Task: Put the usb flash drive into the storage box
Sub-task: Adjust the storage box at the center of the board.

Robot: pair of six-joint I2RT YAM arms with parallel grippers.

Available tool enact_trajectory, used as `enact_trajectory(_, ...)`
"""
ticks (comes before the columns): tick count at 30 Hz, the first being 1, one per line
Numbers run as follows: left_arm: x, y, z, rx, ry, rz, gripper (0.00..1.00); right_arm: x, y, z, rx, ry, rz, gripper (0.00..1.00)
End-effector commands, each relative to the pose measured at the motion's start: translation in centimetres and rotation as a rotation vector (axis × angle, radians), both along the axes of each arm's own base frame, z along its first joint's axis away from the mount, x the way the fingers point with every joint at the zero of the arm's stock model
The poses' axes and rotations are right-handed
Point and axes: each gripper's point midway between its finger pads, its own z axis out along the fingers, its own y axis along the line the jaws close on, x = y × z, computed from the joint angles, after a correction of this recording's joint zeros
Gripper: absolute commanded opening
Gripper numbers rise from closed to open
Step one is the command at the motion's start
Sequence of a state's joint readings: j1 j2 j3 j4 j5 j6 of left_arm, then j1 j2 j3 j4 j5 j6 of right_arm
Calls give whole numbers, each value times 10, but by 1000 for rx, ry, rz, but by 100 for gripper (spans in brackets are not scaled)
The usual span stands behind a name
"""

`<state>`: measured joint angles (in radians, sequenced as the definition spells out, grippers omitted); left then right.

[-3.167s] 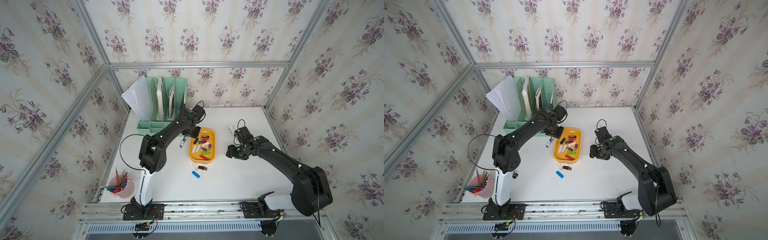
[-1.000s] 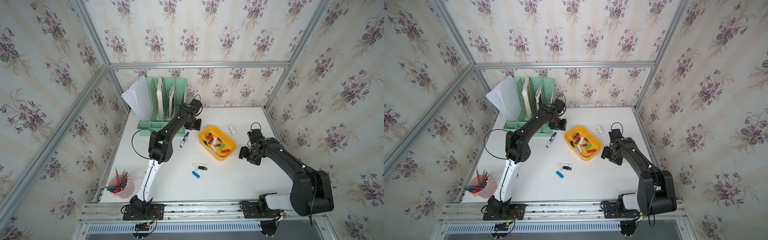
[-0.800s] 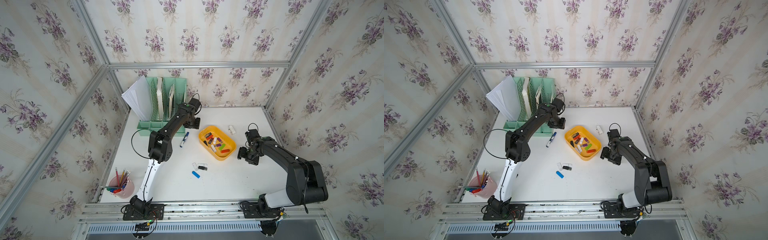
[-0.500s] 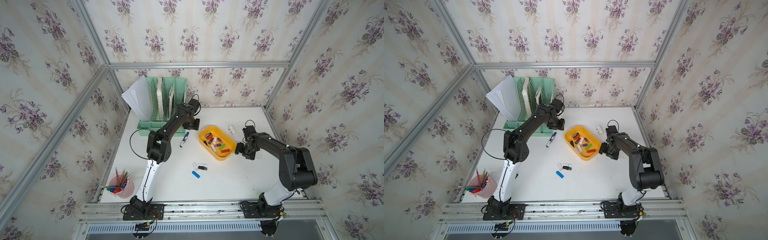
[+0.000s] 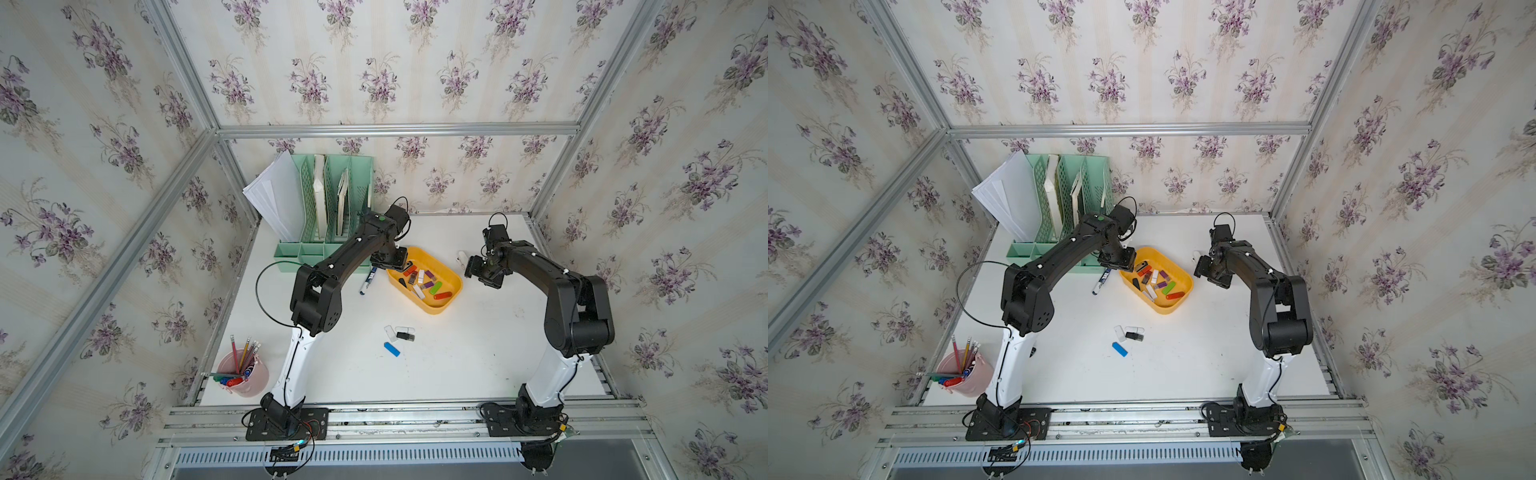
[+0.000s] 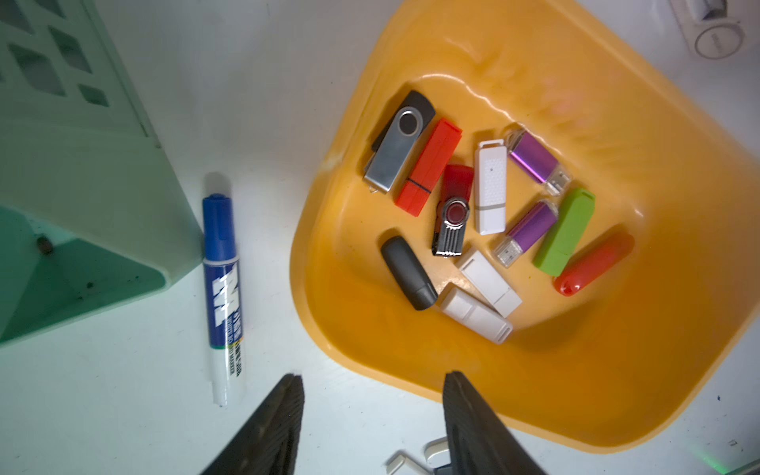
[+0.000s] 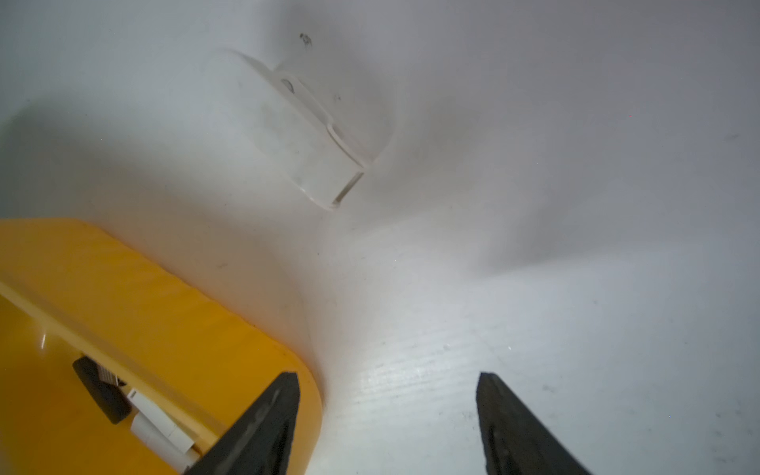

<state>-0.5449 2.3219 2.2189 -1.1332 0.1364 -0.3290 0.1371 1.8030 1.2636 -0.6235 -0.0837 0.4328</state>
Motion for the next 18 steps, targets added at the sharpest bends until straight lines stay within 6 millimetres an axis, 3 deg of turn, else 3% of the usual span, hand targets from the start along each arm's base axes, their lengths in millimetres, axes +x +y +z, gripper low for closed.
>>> enact_trajectory(1, 5, 8, -9, 58, -2, -5, 59, -17, -2, 2, -7, 21, 14, 73)
enact_trajectory(3, 6, 14, -11, 92, -9, -8, 61, -25, -3, 3, -6, 24, 21, 73)
enact_trajectory(8, 5, 20, -14, 127, -19, -20, 79, -44, -5, 4, -7, 39, 30, 73)
enact_trajectory(14, -4, 22, -30, 138, 32, -21, 99, -59, -7, 16, -3, 24, 32, 73)
enact_trajectory(18, -13, 25, -34, 155, 52, -22, 99, -66, -6, 25, 4, 10, 39, 73)
